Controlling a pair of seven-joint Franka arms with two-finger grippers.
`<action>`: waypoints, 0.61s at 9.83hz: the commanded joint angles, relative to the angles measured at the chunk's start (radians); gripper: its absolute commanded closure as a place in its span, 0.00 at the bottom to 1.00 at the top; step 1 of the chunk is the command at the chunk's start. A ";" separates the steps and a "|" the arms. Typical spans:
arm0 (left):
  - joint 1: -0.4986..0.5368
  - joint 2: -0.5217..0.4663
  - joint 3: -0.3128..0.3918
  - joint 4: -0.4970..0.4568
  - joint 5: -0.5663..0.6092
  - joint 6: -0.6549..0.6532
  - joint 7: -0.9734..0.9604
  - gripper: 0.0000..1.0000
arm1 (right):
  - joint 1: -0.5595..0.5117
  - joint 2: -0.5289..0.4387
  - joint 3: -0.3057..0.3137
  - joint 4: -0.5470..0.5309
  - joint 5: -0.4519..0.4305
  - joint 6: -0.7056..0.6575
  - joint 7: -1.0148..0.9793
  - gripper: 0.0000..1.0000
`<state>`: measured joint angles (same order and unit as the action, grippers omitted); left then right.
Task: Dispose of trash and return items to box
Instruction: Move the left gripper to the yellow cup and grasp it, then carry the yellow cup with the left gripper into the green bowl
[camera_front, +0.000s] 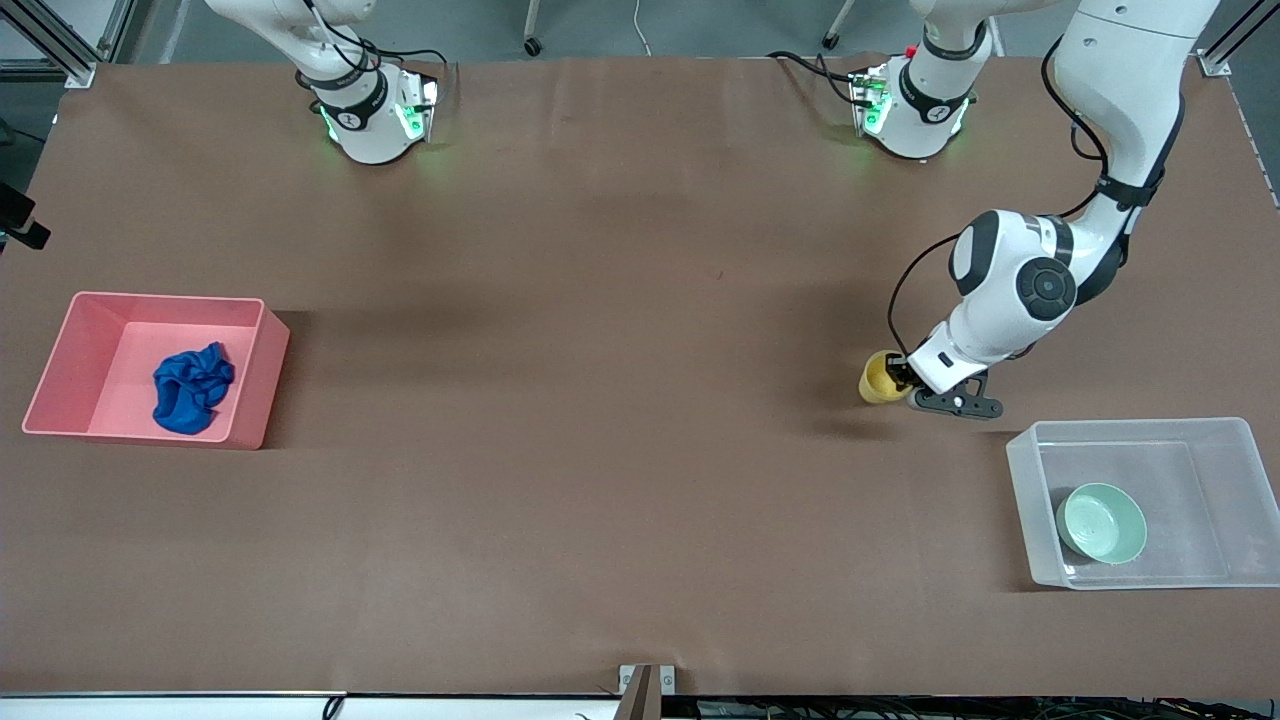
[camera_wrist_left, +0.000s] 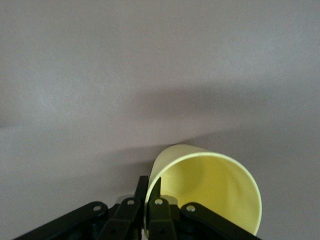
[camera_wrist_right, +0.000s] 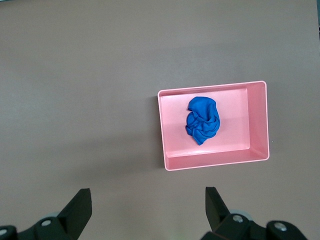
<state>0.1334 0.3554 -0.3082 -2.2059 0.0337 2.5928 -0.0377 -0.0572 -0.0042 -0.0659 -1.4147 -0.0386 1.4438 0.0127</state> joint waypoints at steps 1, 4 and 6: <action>0.011 -0.024 -0.002 0.020 0.018 -0.002 0.007 1.00 | 0.000 -0.007 0.005 -0.004 -0.003 0.000 0.016 0.00; 0.026 -0.035 0.000 0.269 0.018 -0.298 0.019 1.00 | 0.000 -0.007 0.005 -0.004 -0.003 0.000 0.018 0.00; 0.075 0.035 0.001 0.501 0.018 -0.465 0.086 1.00 | 0.002 -0.007 0.005 -0.004 -0.003 -0.002 0.018 0.00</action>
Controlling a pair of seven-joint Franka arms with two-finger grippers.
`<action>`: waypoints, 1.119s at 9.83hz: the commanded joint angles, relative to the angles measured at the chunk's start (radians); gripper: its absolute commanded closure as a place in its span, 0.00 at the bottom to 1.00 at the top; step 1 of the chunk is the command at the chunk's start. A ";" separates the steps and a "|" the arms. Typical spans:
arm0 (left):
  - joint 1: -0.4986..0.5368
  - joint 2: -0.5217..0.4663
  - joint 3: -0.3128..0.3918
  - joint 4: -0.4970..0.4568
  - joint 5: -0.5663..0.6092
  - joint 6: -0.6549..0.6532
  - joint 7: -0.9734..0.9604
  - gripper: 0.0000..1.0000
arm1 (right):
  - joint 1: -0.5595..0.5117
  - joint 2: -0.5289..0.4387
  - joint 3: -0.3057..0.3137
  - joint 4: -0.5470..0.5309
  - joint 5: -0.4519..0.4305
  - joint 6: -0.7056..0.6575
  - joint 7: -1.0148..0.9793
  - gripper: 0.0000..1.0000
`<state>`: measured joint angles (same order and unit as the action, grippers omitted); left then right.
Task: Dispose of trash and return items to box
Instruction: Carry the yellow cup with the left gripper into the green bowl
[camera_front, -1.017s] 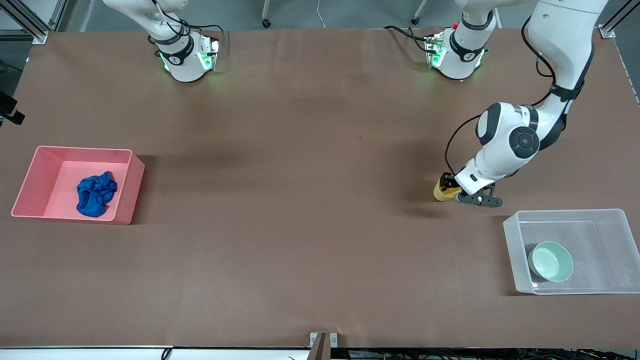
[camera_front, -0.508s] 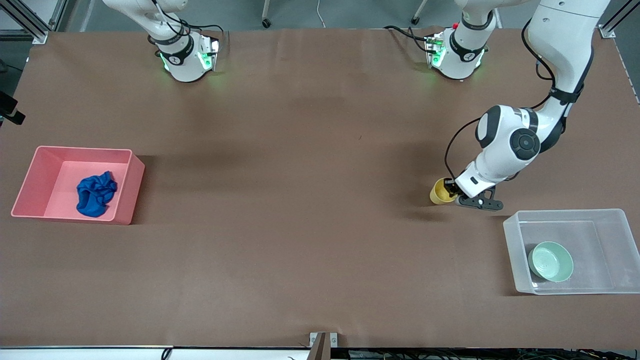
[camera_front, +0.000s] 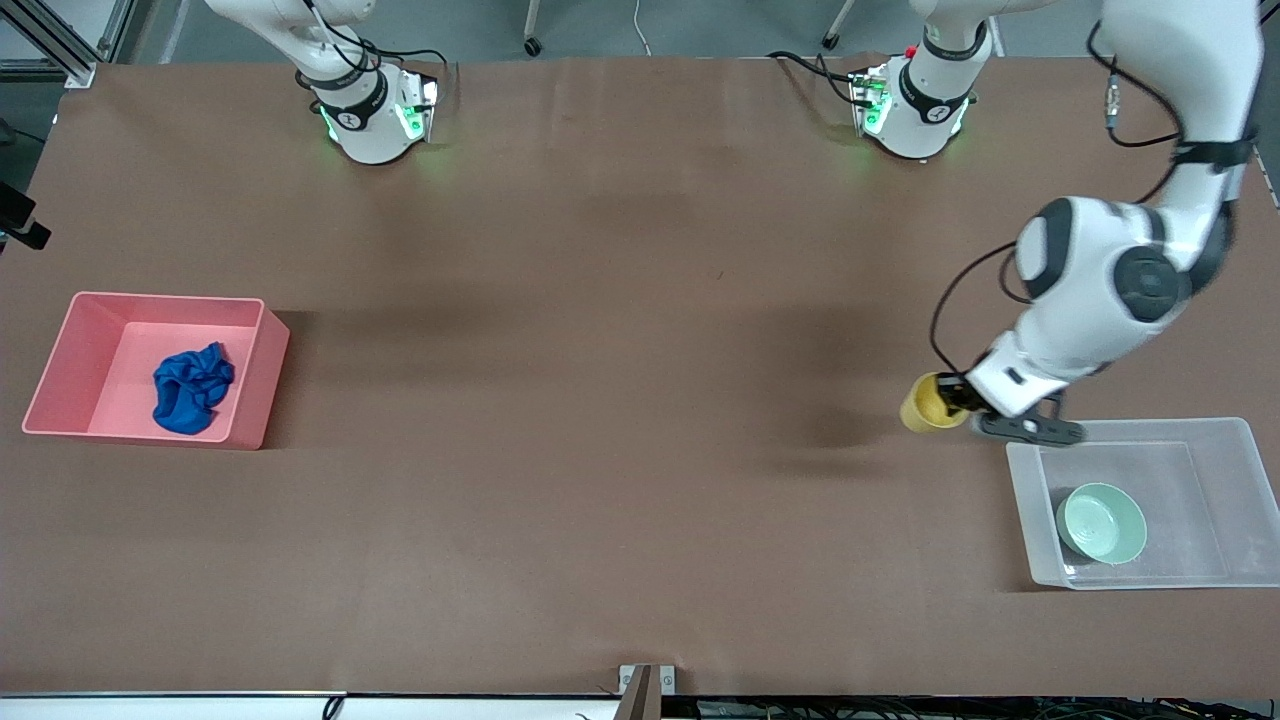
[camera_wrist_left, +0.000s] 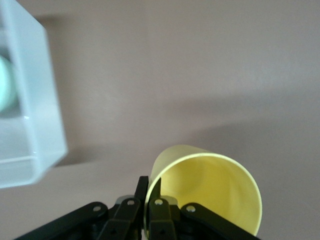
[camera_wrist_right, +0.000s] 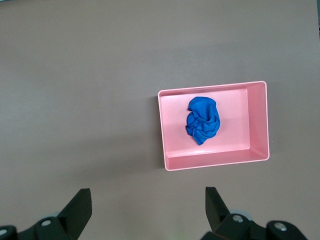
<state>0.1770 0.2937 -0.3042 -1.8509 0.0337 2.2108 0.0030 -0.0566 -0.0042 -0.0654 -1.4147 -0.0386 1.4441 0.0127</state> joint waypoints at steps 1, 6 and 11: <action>0.059 0.149 0.005 0.247 0.018 -0.126 0.111 1.00 | 0.001 -0.007 0.004 -0.004 -0.003 -0.001 0.018 0.00; 0.206 0.394 0.043 0.520 0.073 -0.134 0.452 1.00 | 0.000 -0.007 0.004 -0.004 -0.003 -0.001 0.018 0.00; 0.206 0.542 0.097 0.572 0.095 0.044 0.479 1.00 | 0.000 -0.007 0.004 -0.004 -0.003 0.001 0.018 0.00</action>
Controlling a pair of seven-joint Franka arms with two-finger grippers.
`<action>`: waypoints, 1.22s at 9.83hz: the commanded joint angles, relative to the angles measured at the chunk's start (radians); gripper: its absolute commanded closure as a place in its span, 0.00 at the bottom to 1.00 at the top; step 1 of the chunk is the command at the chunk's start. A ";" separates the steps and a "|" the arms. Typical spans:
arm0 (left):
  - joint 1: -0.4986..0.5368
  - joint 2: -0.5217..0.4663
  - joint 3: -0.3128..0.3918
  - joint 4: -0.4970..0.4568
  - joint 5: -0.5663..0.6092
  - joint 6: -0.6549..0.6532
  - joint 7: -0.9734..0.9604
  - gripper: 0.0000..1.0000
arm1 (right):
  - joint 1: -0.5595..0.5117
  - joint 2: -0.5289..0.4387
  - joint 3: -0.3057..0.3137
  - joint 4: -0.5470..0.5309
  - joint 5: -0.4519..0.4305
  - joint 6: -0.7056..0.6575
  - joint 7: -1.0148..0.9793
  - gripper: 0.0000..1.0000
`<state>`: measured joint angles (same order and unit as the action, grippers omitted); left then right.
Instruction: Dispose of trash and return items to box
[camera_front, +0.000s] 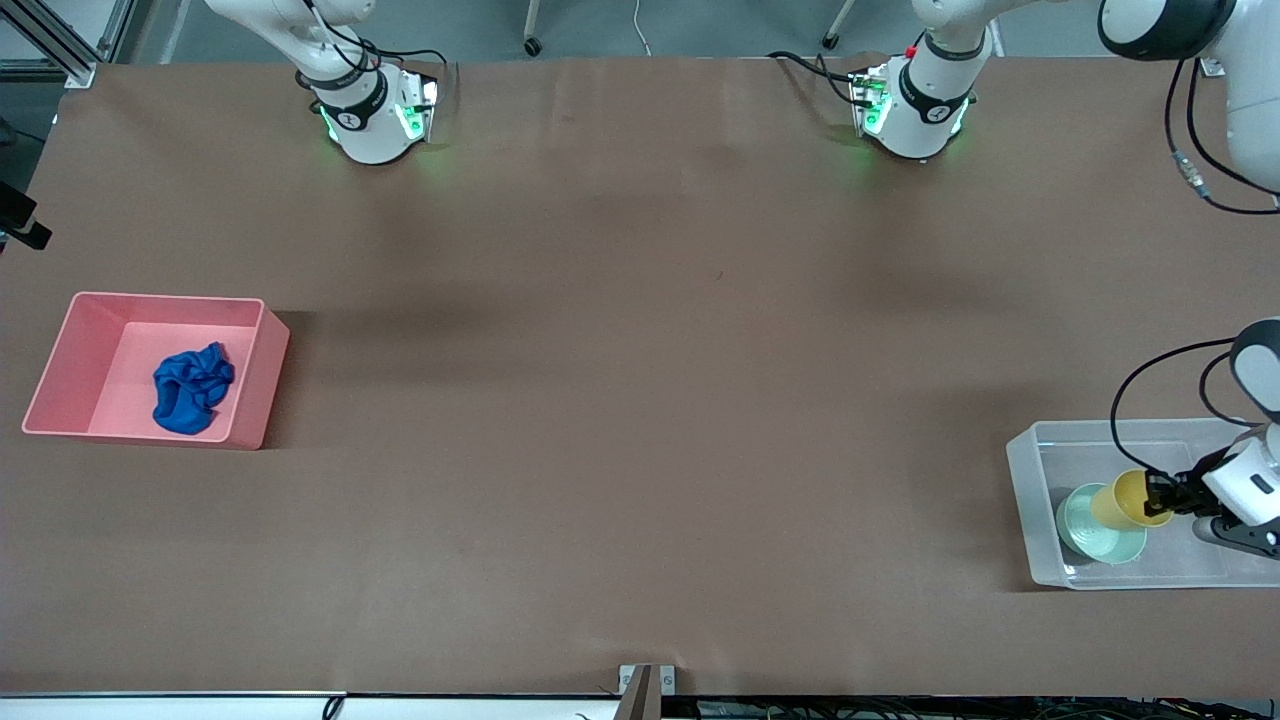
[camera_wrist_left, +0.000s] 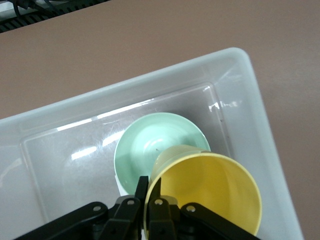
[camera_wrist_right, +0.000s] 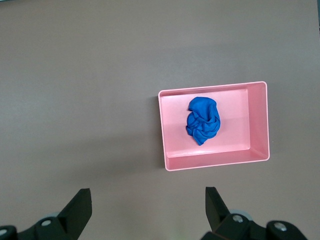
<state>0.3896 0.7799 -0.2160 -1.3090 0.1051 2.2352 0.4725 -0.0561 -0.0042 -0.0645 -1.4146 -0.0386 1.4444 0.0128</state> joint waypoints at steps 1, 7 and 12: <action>-0.006 0.070 0.009 0.030 0.024 0.024 0.005 1.00 | -0.001 -0.007 0.003 -0.004 -0.003 0.001 0.018 0.00; 0.011 -0.067 0.000 -0.022 0.034 0.002 -0.006 0.00 | -0.001 -0.007 0.003 -0.004 -0.003 0.001 0.016 0.00; -0.021 -0.567 -0.037 -0.298 0.019 -0.215 -0.087 0.00 | -0.001 -0.007 0.005 -0.004 -0.003 0.001 0.018 0.00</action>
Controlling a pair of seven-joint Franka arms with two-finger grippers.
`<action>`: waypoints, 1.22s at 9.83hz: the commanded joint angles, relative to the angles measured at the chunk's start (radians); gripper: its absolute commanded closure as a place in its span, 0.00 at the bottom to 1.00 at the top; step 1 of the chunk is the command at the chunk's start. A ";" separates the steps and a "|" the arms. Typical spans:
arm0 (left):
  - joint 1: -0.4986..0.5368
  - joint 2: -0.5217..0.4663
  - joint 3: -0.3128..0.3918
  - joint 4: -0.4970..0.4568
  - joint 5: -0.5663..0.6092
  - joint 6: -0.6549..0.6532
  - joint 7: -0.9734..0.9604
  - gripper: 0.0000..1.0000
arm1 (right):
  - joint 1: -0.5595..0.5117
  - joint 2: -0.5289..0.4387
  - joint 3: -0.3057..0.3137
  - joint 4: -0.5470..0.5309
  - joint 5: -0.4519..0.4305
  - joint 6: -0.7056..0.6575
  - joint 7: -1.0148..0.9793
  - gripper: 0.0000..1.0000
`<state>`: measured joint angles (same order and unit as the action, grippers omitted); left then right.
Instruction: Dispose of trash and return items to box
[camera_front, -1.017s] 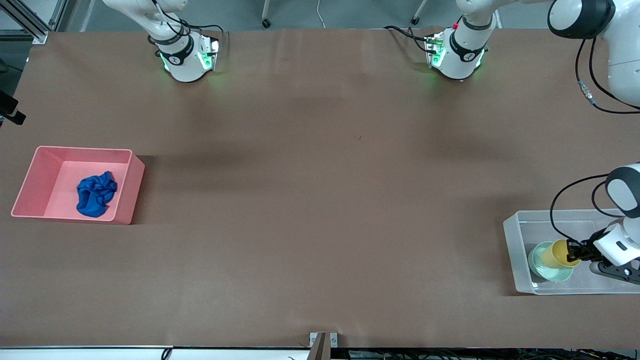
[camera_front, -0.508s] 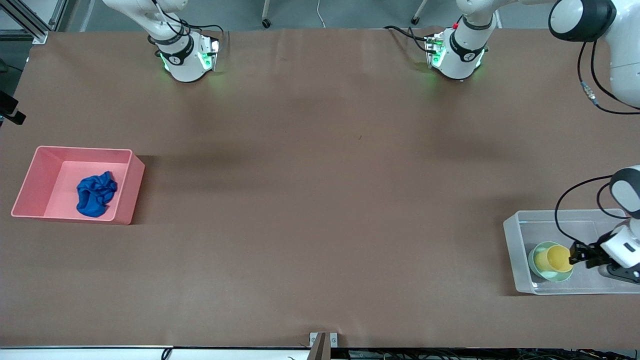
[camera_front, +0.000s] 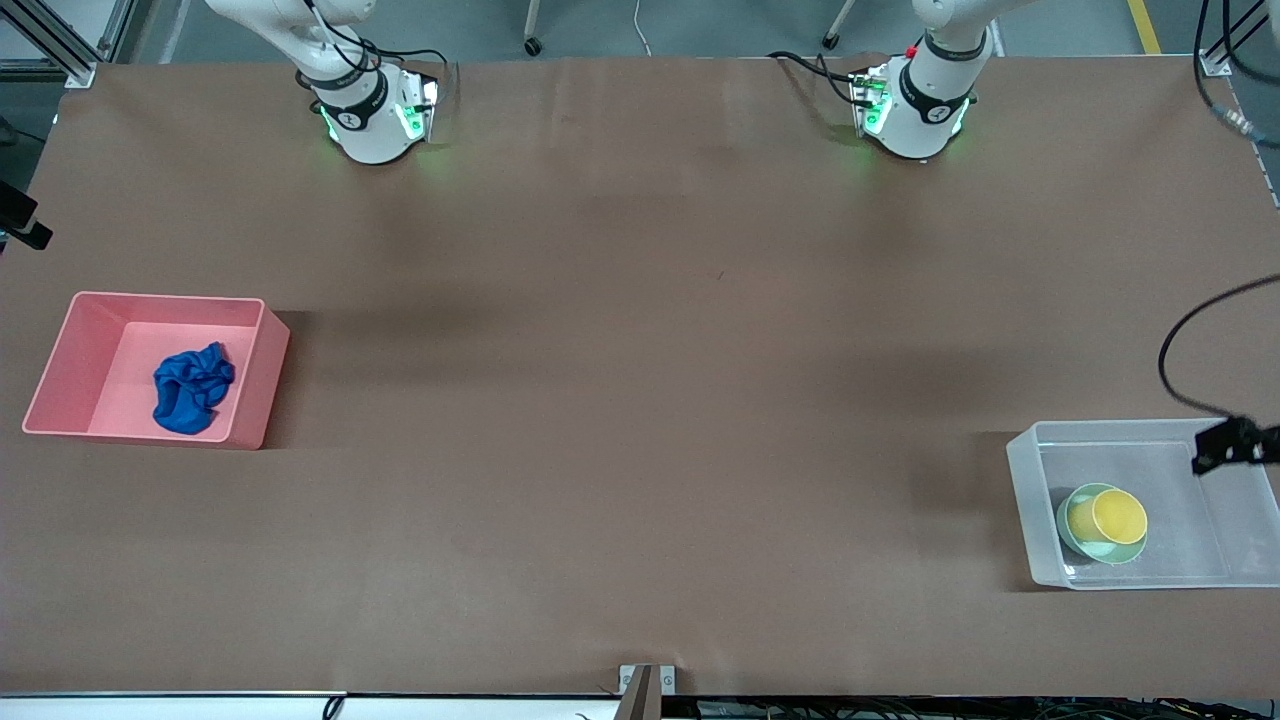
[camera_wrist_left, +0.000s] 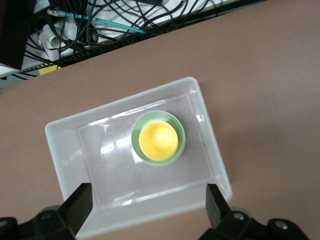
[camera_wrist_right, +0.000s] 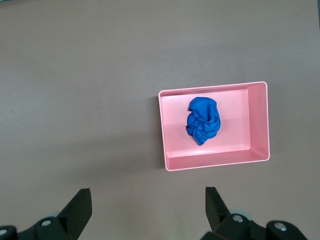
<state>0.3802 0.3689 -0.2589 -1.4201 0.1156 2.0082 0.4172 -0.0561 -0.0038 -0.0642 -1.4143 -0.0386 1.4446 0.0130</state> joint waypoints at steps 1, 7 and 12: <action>-0.061 -0.219 0.027 -0.184 0.004 -0.058 -0.041 0.00 | -0.001 -0.007 0.003 -0.005 -0.003 0.000 0.016 0.00; -0.420 -0.381 0.276 -0.009 -0.074 -0.524 -0.217 0.00 | -0.002 -0.007 0.003 -0.005 -0.003 0.000 0.016 0.00; -0.462 -0.490 0.270 -0.140 -0.085 -0.568 -0.383 0.00 | -0.002 -0.007 0.003 -0.005 -0.003 0.000 0.016 0.00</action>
<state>-0.0727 -0.1072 0.0006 -1.4860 0.0436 1.4174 0.0553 -0.0565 -0.0035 -0.0644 -1.4145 -0.0386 1.4446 0.0132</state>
